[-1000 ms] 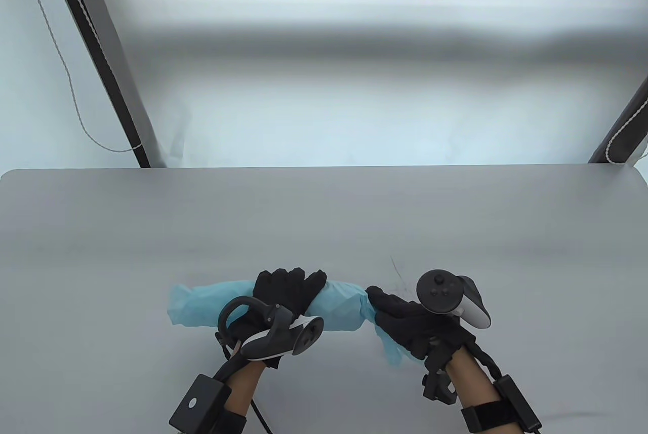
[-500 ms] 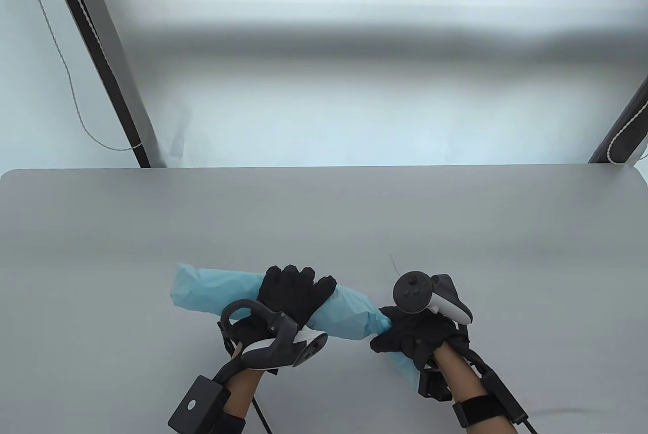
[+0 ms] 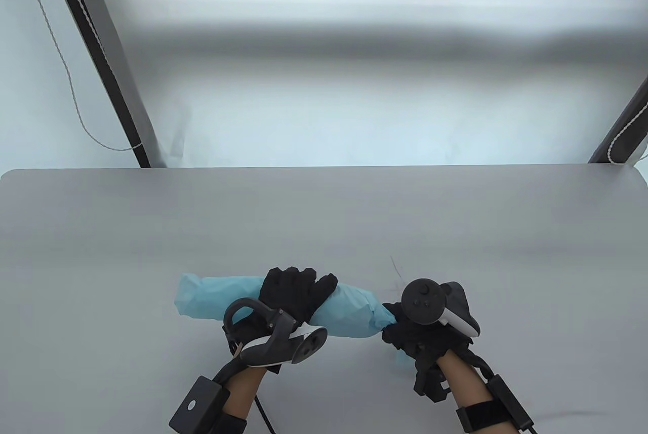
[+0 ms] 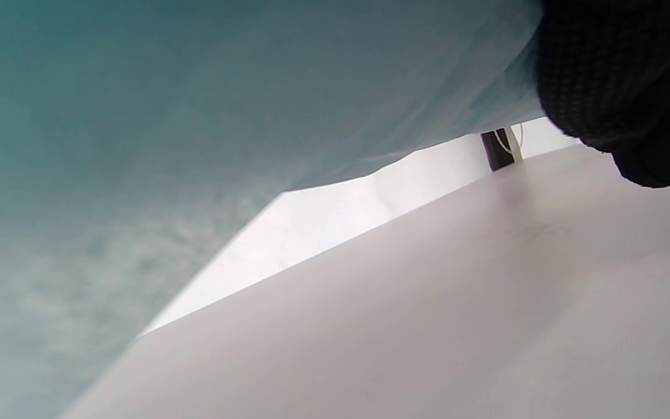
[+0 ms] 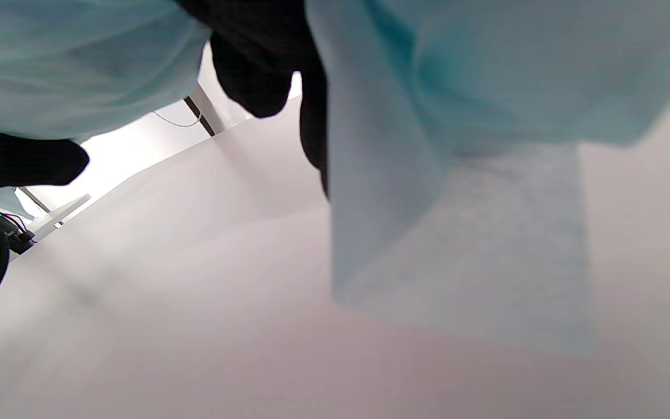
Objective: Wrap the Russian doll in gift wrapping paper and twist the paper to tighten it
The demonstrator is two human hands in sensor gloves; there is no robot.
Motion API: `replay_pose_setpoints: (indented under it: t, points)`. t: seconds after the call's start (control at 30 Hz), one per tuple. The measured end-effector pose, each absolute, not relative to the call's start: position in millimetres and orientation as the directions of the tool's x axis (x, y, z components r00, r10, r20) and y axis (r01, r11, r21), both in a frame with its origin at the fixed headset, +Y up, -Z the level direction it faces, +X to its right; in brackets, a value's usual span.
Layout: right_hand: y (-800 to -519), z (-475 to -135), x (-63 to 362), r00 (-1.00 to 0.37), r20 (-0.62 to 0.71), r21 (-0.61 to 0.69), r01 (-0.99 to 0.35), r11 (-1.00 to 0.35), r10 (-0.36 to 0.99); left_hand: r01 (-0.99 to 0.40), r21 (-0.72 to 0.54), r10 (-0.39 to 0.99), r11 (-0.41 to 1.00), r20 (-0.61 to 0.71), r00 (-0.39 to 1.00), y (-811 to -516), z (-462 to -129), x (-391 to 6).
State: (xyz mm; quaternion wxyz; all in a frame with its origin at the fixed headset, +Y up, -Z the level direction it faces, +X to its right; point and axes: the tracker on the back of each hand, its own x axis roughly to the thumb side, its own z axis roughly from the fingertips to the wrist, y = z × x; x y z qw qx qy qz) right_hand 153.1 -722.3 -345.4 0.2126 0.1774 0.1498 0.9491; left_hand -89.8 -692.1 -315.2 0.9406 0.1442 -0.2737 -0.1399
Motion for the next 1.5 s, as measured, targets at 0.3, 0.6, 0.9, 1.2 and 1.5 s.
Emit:
replay_pose_setpoints:
  t: [0.3,0.6,0.9,1.2,1.5]
  points:
    - [-725,-349,142,-0.926,0.35,0.191,-0.078,-0.978,0.142,0.237,0.302,-0.358,0.923,0.451,0.818,-700,-320,-92]
    - [-723,-347,158,-0.714,0.374,0.447,-0.42,-0.79,0.591,0.255,0.215,-0.321,0.943,0.385,0.865,-702,-331,-106]
    - [-720,-354,170,-0.684,0.222,0.518,-0.521,-0.678,0.695,0.183,0.161,-0.235,0.97,0.423,0.875,-704,-335,-118]
    - [-732,-358,153,-0.841,0.16,0.589,-0.339,-0.734,0.517,0.214,0.214,-0.29,0.953,0.447,0.846,-706,-331,-111]
    - [-736,-364,163,-0.872,0.048,0.571,-0.377,-0.729,0.488,0.217,0.242,-0.307,0.946,0.438,0.845,-699,-325,-99]
